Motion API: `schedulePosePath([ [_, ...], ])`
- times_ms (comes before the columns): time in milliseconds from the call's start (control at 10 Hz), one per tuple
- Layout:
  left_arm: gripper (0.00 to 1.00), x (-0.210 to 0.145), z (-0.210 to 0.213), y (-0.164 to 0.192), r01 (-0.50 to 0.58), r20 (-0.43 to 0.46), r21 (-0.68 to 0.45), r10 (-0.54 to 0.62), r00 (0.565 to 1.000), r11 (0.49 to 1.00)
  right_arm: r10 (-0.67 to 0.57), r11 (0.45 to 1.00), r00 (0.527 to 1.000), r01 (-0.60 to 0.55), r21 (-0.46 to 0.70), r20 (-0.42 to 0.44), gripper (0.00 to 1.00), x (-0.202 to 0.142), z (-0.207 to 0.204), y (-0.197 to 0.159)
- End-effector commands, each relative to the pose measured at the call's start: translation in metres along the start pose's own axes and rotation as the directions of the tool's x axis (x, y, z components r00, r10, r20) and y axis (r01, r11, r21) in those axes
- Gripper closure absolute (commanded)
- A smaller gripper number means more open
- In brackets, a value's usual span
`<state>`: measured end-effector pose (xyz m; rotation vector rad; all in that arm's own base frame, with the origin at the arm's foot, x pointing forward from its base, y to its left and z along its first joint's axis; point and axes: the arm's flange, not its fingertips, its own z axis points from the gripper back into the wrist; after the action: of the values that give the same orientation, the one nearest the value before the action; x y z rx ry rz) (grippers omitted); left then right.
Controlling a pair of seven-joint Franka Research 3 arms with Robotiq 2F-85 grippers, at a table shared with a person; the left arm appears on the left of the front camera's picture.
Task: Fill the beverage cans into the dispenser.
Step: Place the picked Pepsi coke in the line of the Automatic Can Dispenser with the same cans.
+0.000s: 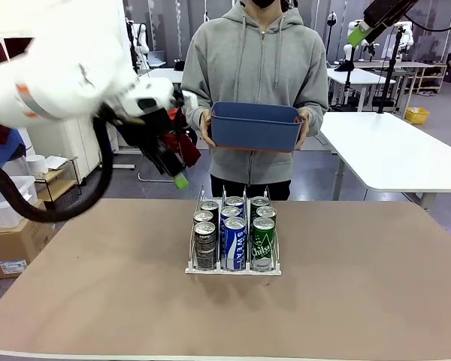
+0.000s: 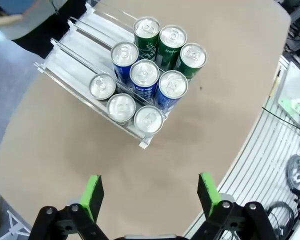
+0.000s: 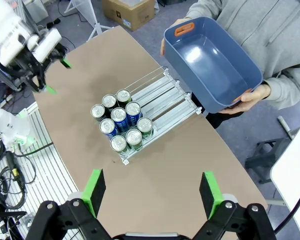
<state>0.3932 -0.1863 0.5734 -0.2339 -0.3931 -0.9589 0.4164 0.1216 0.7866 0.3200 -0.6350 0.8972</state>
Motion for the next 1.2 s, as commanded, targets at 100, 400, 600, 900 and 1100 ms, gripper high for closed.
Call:
schedulePosePath([
  [100, 0.00, 0.014, 0.060, 0.027, 0.100, 0.053, -0.080, -0.096, 0.994, 0.992, 0.002, 1.000, 1.000, -0.002, 0.007, 0.001, 0.00, -0.002, 0.000, 0.001],
  [400, 0.00, 0.032, 0.123, 0.039, 0.119, 0.194, -0.085, -0.101, 0.976, 0.989, 0.002, 1.000, 1.000, -0.002, 0.007, 0.001, 0.00, -0.002, 0.000, 0.001],
  [600, 0.00, 0.036, 0.156, 0.038, 0.111, 0.289, -0.047, -0.093, 0.953, 0.993, 0.002, 1.000, 1.000, -0.002, 0.007, 0.001, 0.00, -0.002, 0.000, 0.001],
  [900, 0.00, 0.046, 0.194, 0.035, 0.082, 0.321, -0.016, -0.072, 0.944, 0.997, 0.002, 1.000, 1.000, -0.002, 0.007, 0.001, 0.00, -0.002, 0.000, 0.001],
  [1100, 0.00, 0.049, 0.205, 0.026, 0.087, 0.330, 0.006, -0.084, 0.940, 0.996, 0.002, 1.000, 1.000, -0.002, 0.007, 0.001, 0.00, -0.002, 0.000, 0.001],
])
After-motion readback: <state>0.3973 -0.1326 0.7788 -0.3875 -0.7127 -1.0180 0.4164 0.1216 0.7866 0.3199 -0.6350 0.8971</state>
